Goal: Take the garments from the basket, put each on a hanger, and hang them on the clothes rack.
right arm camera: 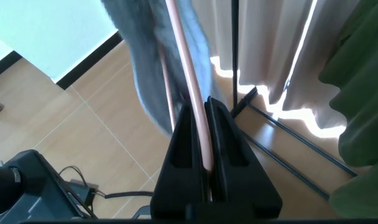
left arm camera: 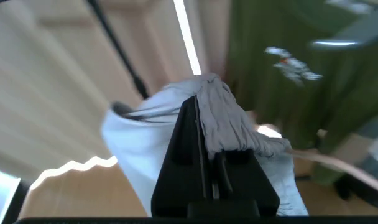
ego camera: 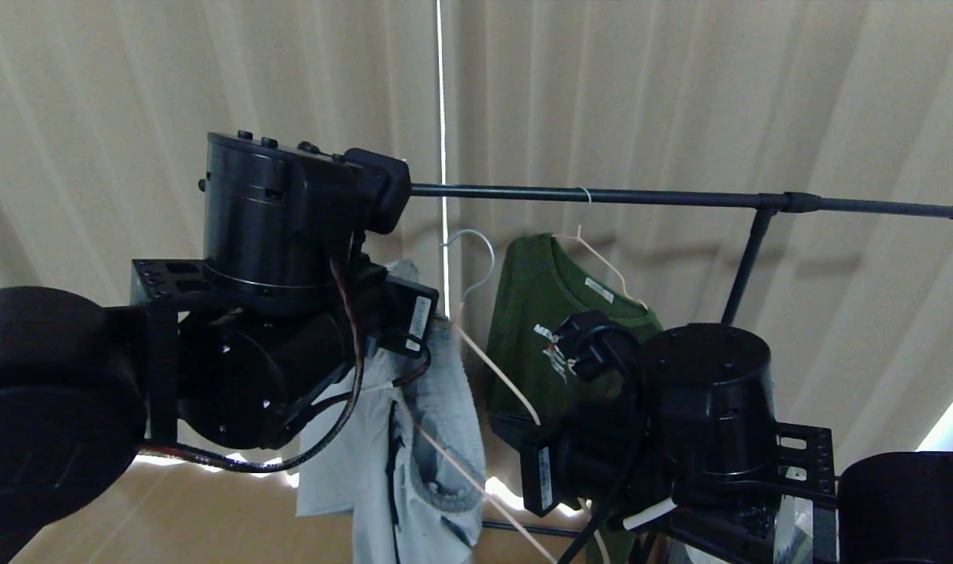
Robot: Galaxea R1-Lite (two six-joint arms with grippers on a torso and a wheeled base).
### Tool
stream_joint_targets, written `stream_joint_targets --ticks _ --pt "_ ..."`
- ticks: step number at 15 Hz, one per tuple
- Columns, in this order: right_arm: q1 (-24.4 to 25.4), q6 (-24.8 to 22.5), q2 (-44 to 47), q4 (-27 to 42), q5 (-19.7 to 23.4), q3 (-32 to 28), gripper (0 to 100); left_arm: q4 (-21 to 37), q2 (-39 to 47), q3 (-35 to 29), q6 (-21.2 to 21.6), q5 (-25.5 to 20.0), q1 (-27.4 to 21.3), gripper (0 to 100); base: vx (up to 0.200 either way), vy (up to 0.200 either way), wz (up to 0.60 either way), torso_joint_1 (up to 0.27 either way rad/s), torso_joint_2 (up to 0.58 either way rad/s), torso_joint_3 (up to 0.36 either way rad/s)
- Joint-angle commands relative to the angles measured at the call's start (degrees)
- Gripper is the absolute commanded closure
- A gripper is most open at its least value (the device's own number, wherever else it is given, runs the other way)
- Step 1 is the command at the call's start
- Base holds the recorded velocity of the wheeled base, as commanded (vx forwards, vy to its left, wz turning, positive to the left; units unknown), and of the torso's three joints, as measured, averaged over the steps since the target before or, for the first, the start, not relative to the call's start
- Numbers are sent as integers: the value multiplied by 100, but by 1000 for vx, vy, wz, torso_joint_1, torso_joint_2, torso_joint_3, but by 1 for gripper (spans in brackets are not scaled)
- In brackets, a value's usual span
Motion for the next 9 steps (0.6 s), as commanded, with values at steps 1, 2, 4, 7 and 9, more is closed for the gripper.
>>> stream_joint_targets --ticks 1,2,4,7,9 --pt "-6 1 -12 0 -2 -34 100 135 -120 23 1 -14 -240 100 0 0 0 0 0 0" --pt "-6 -8 -21 0 -11 -52 100 249 -172 14 1 -41 -275 100 0 0 0 0 0 0" --pt "-15 -61 -74 0 -11 -43 100 311 -199 14 -8 -225 -301 100 0 0 0 0 0 0" --pt "-85 -289 -162 -185 -11 -25 100 311 -278 84 -8 -436 -301 100 0 0 0 0 0 0" --pt "-129 -438 -162 -343 -11 10 100 302 -357 216 -8 -612 -301 100 0 0 0 0 0 0"
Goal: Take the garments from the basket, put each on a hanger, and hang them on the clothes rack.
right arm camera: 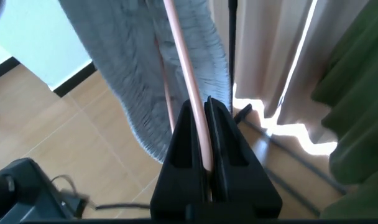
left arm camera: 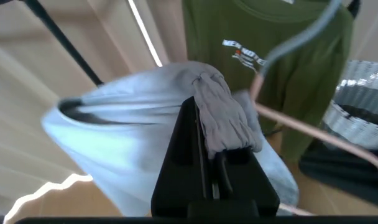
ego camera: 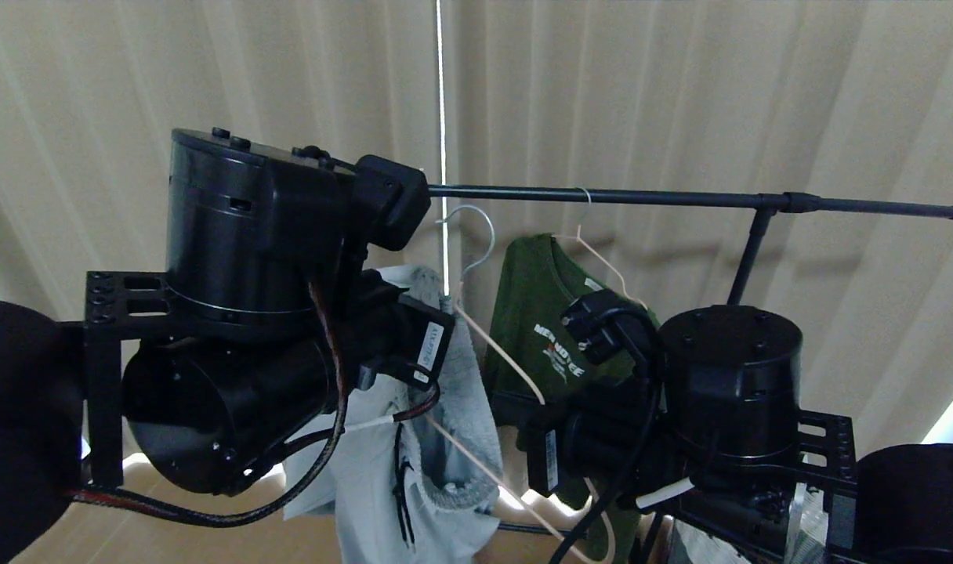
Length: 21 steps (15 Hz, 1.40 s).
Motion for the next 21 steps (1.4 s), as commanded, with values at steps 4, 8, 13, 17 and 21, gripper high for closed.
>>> stream_joint_targets --ticks 4,8,13,17,21 --pt "-112 -168 -55 -245 -1 17 100 -30 -298 305 17 -78 -1 0 0 0 0 0 0 0" --pt "-200 -370 -152 -350 -1 35 100 -39 -473 480 35 -306 8 0 0 0 0 0 0 0" --pt "-780 -1231 -820 -157 78 439 100 -444 -922 1069 378 -491 306 0 0 0 0 0 0 0" --pt "-1114 -1618 -1294 -7 579 756 100 -1120 -1141 1412 1423 -1264 939 0 0 0 0 0 0 0" --pt "-1114 -1627 -1611 335 1115 773 100 -1525 -1212 1377 3568 -3611 2126 0 0 0 0 0 0 0"
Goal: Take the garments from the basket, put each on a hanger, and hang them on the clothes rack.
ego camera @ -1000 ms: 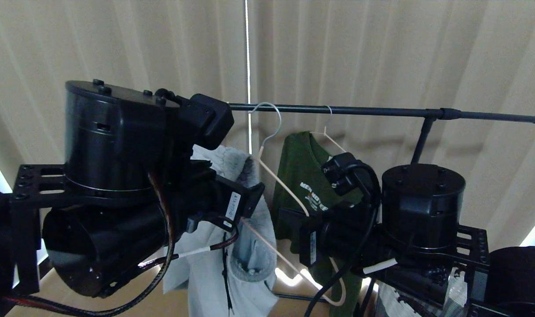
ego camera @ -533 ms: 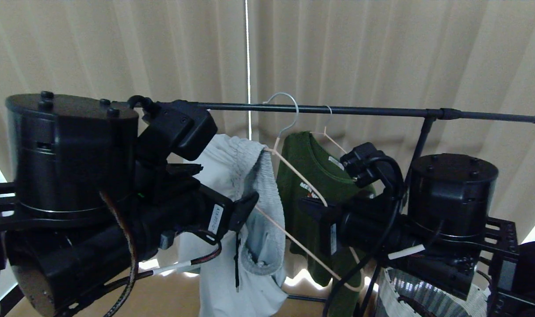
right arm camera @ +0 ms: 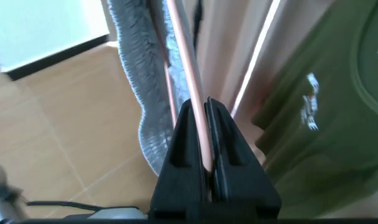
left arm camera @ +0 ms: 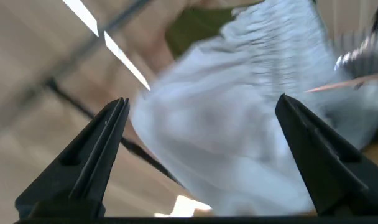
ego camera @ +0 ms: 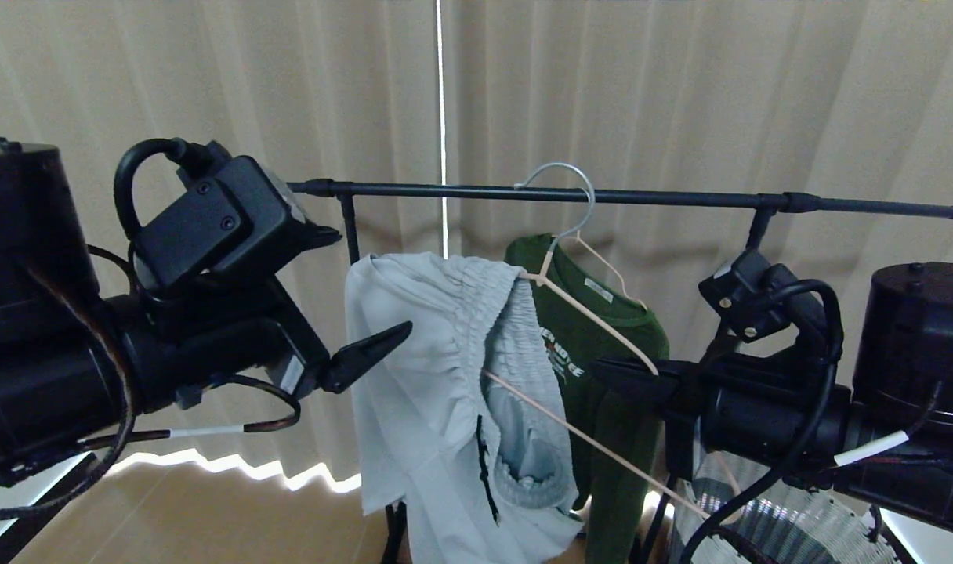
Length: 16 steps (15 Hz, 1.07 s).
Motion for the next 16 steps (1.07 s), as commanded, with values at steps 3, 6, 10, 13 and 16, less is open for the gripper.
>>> stream_joint_targets --ticks 3,6,10,13,16 --pt "8 -33 -100 -36 248 -7 100 -28 140 -208 594 -665 529 0 0 0 0 0 0 0" --pt "87 -112 -39 -63 600 -43 100 -28 334 -367 1086 -674 459 0 0 0 0 0 0 0" --pt "298 -235 5 -80 714 -95 100 -28 509 -411 1289 -674 424 0 0 0 0 0 0 0" --pt "465 -244 14 -80 907 -95 100 -28 545 -446 1297 -674 406 0 0 0 0 0 0 0" --pt "553 -359 5 -89 1136 -78 100 -28 518 -419 1297 -683 406 0 0 0 0 0 0 0"
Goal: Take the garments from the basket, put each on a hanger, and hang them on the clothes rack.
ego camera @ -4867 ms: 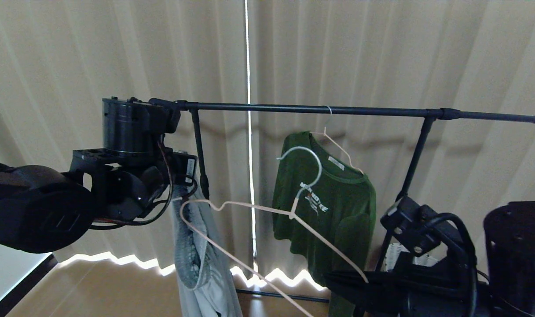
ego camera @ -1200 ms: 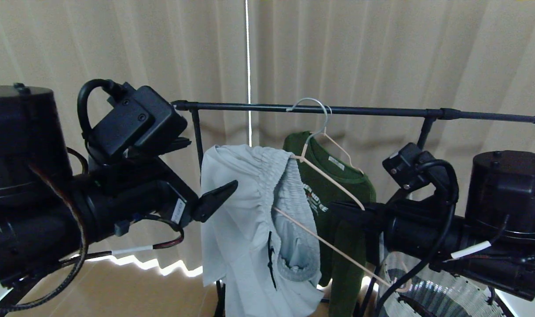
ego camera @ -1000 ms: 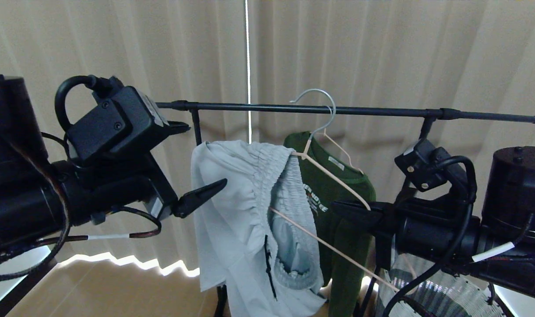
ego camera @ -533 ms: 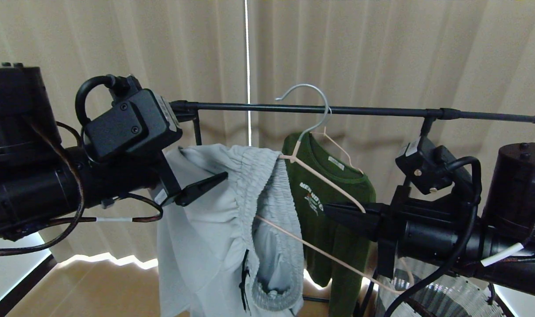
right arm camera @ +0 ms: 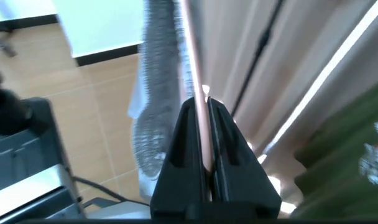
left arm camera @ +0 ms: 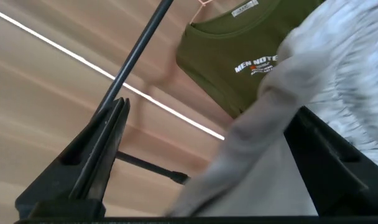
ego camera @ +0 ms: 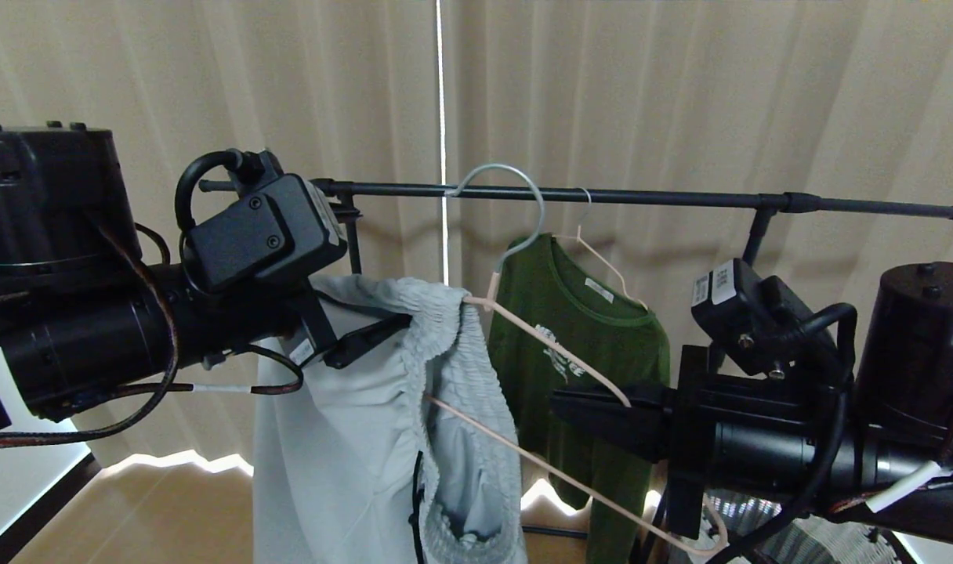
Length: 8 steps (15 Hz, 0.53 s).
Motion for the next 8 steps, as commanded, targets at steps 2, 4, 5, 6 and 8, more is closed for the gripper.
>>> stream_joint_targets --ticks 2,4,5,6,8 --pt "41 -89 5 -5 32 25 100 -1 22 16 -2 -1 1 100 0 0 0 0 0 0" --pt "67 -89 -21 -5 41 43 100 -1 40 16 -2 -10 1 100 0 0 0 0 0 0" --pt "67 -89 -21 -5 41 43 100 -1 40 16 -2 -10 1 100 0 0 0 0 0 0" --pt "67 -89 -56 -5 199 60 100 -1 66 43 -2 -10 1 100 0 0 0 0 0 0" --pt "67 -89 -56 -5 243 43 100 -1 84 43 -2 -10 1 100 0 0 0 0 0 0"
